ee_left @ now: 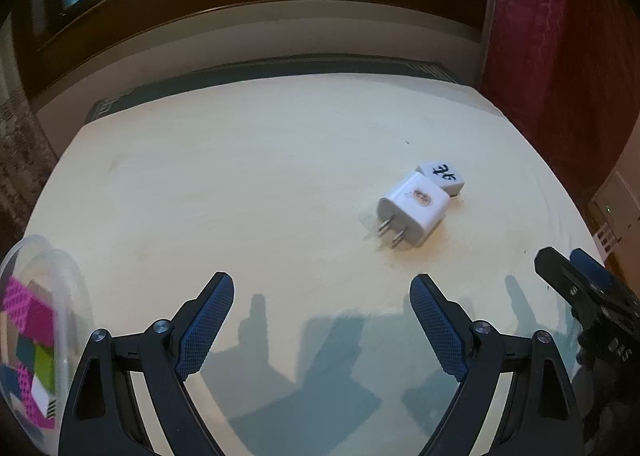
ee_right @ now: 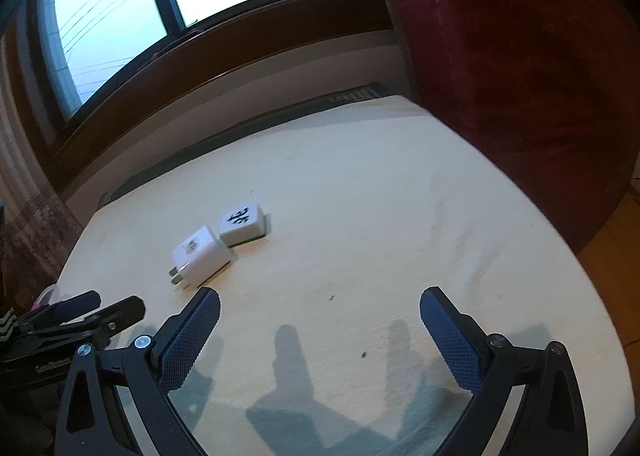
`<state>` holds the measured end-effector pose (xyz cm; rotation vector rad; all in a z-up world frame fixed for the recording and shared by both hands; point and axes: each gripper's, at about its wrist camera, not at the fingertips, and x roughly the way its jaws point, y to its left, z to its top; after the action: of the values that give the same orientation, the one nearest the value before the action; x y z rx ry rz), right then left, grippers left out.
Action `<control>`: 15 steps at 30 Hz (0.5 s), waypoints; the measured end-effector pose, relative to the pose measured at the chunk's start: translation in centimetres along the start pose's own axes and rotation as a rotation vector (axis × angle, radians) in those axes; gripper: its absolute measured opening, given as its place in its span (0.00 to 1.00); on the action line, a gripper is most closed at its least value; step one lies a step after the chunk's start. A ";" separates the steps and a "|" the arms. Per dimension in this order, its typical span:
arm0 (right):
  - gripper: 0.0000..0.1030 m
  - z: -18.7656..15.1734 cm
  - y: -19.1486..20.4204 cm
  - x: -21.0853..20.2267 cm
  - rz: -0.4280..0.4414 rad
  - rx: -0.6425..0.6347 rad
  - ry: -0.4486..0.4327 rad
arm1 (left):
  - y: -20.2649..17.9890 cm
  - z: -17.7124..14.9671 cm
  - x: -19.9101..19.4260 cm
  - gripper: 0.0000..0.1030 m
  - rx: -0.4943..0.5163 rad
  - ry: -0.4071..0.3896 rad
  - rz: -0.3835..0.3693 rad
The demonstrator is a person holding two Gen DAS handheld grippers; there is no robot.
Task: Organize rigid objects
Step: 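Move both open tools toward the white charger and mahjong tile, then close the left tool around the white plug charger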
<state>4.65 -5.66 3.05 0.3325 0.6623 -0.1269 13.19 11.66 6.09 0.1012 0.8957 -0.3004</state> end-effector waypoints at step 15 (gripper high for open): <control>0.99 0.3 -1.9 -0.2 -0.005 0.094 -0.007 | -3.5 3.2 3.7 0.88 0.009 0.004 -0.043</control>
<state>4.18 -7.54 2.88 0.4205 0.6514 -0.1637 16.74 6.86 5.37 0.0909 0.9014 -0.3439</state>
